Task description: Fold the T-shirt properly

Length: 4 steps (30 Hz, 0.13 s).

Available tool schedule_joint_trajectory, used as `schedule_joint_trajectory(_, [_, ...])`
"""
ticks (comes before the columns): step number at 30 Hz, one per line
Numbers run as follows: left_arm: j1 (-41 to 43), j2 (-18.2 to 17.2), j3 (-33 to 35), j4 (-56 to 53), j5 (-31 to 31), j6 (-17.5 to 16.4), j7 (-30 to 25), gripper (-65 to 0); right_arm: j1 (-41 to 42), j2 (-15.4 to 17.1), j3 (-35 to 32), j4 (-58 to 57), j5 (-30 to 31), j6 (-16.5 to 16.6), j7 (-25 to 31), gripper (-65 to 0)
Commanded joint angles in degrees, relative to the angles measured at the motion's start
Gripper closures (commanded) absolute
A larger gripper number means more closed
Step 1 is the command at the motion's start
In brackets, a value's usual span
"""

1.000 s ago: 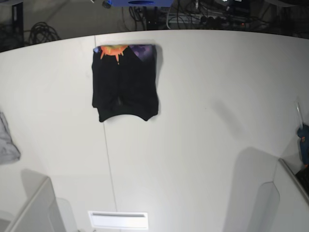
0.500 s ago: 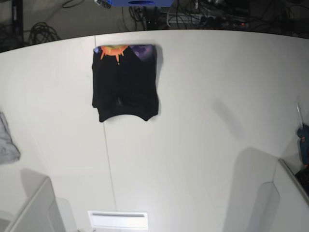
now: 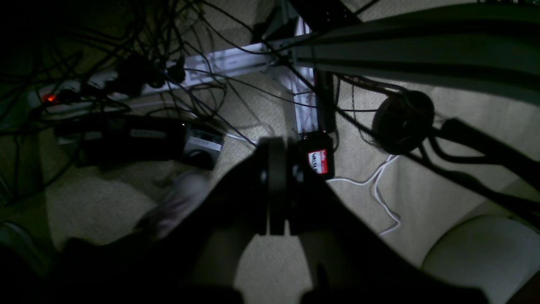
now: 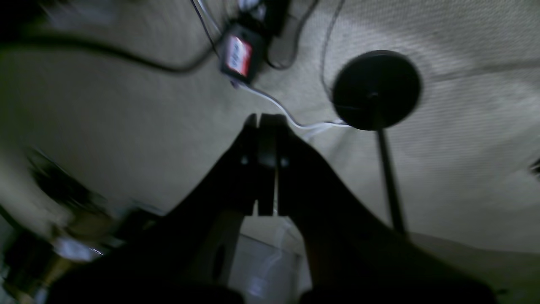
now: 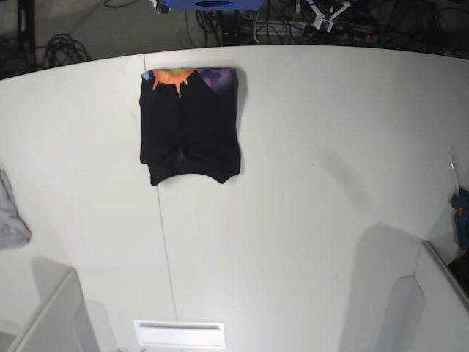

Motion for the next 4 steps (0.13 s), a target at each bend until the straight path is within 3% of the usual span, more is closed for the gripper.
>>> schedule_joint_trajectory(1, [0.26, -0.43, 0.10, 0.84, 0.23, -0.47, -0.47, 0.0, -0.60, 0.38, 0.02, -0.11, 1.01, 0.12, 0.12, 0.0])
schedule_joint_trajectory(4, [0.26, -0.43, 0.10, 1.36, 0.23, -0.47, -0.39, 0.0, -0.60, 0.38, 0.02, -0.02, 3.12, 0.12, 0.12, 0.0])
